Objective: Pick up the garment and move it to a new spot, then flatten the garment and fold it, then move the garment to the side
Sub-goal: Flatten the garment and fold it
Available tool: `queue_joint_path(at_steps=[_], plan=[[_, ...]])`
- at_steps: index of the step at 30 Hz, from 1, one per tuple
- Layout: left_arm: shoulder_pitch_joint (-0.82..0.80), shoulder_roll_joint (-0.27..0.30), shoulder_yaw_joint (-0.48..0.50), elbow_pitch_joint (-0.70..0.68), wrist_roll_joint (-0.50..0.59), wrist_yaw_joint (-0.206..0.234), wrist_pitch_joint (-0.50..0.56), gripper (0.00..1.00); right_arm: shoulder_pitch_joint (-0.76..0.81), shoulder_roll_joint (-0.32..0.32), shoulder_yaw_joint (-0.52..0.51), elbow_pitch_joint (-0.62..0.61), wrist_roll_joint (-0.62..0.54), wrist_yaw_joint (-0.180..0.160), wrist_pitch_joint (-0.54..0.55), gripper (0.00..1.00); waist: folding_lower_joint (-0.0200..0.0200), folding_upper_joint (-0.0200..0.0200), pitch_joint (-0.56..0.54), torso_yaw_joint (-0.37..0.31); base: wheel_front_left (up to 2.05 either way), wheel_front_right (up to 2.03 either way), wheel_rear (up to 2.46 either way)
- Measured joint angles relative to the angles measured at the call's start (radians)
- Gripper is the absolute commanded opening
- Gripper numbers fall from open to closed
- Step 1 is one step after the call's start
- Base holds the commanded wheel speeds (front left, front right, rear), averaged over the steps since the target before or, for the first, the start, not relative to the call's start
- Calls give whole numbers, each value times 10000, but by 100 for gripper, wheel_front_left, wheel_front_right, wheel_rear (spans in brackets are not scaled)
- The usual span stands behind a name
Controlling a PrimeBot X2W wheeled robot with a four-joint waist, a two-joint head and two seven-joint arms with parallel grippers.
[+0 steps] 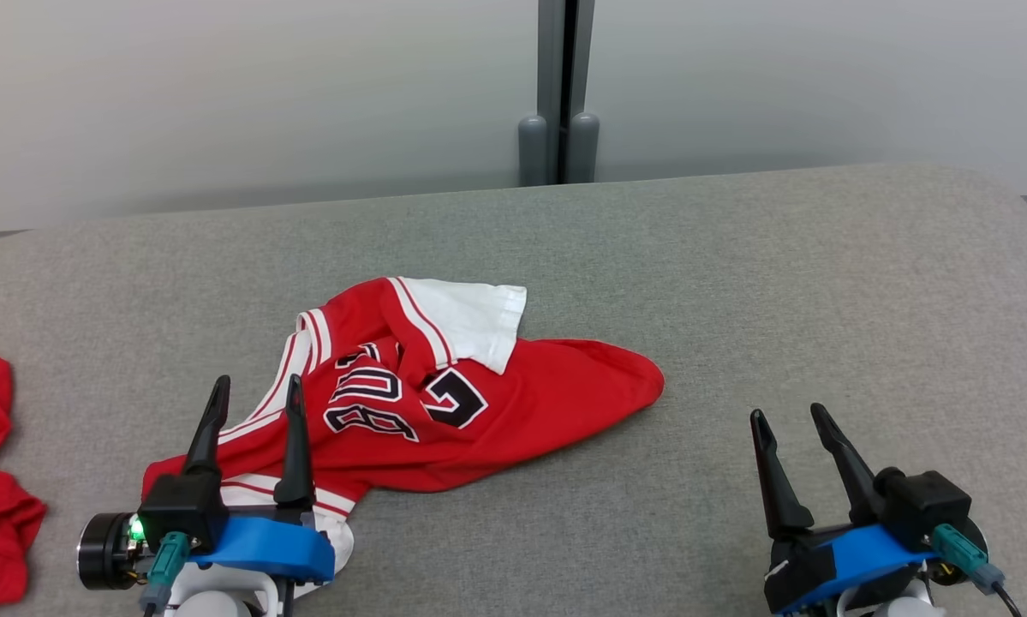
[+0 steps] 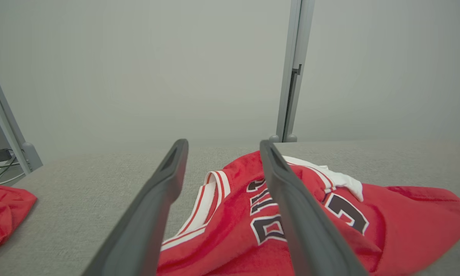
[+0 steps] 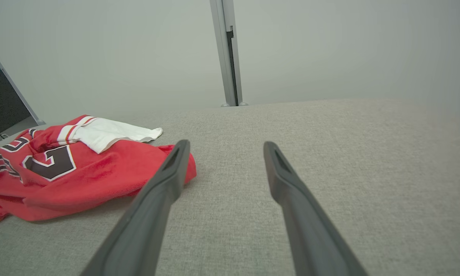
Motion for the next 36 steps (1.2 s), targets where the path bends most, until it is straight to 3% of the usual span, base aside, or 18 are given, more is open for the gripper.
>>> queue_joint_path(at_steps=[11, 19, 27, 34, 35, 36], plan=[[-265, -69, 332, -211, -2, 75, 0, 100, -1903, -8, 700, 1141, -489, 2, 0, 100, 1, 0, 320, 415, 0, 0, 0], [-469, -100, 380, -468, 8, 121, 0, 100, -3573, -282, 1185, 3419, -708, 2, 2, 100, 1, 0, 756, 856, 0, 0, 0], [-628, -128, 238, -541, -79, 169, 0, 100, -4199, -412, 1599, 5879, -508, 2, 19, 100, 2, 0, 1073, 1413, 0, 0, 0], [-661, -132, 119, -552, -167, 228, 2, 100, -4723, -372, 1994, 7187, 12, 2, -10, 100, 2, 0, 1187, 1708, 0, 0, 0], [-663, -134, 94, -550, -182, 255, 0, 100, -4807, -336, 2098, 7346, 121, 0, -12, 95, 2, 0, 1184, 1729, 0, 0, 0], [-663, -134, 84, -545, -209, 257, 0, 100, -4870, -324, 2215, 7463, 282, 0, -12, 4, 3, 0, 1174, 1743, 0, 0, 0]])
